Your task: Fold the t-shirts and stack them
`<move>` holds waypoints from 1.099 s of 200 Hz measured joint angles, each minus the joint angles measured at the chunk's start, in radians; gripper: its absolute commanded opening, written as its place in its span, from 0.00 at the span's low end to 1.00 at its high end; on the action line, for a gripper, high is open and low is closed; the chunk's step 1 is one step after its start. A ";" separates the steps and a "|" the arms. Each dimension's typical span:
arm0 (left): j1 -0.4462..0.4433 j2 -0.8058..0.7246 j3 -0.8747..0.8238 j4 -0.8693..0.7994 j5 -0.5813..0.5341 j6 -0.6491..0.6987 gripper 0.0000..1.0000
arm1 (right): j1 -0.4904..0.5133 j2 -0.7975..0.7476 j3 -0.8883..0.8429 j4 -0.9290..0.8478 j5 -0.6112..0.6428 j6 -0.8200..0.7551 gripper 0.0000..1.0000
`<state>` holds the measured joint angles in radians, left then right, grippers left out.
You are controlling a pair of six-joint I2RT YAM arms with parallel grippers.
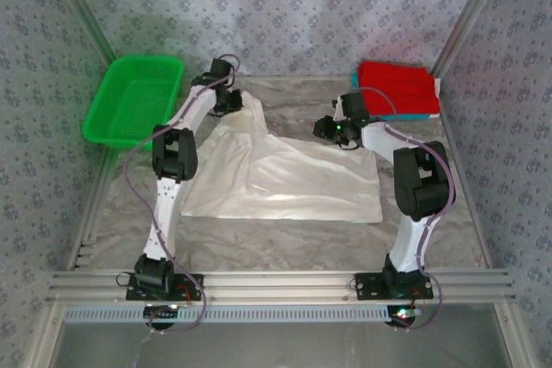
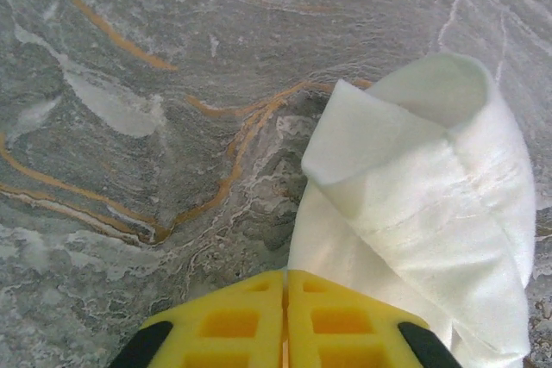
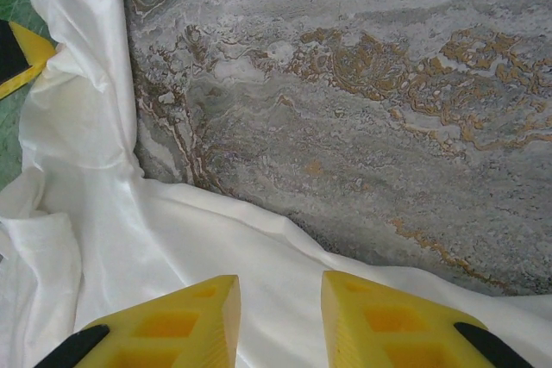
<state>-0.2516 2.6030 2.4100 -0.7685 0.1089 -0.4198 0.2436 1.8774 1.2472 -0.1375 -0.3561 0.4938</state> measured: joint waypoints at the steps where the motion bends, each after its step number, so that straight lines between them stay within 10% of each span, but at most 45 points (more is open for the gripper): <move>1: 0.000 0.000 0.000 0.000 0.000 0.000 0.02 | 0.000 0.000 0.000 0.000 0.000 0.000 0.33; 92: 0.000 -0.006 0.214 -0.042 0.004 0.029 0.00 | 0.000 0.000 0.000 0.000 0.000 0.000 0.35; 110: 0.001 -0.006 0.228 -0.043 0.007 0.040 0.38 | 0.000 0.000 0.000 0.000 0.000 0.000 0.35; 159: 0.003 -0.006 0.228 -0.064 0.009 0.052 0.55 | -0.002 0.000 0.000 -0.001 0.000 0.000 0.36; 220: 0.002 -0.021 0.174 -0.068 0.006 0.079 0.47 | -0.004 0.055 0.046 0.006 -0.087 -0.016 0.22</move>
<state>-0.2497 2.5816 2.5839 -0.8364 0.1146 -0.3408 0.2398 1.9327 1.2934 -0.1314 -0.4435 0.4782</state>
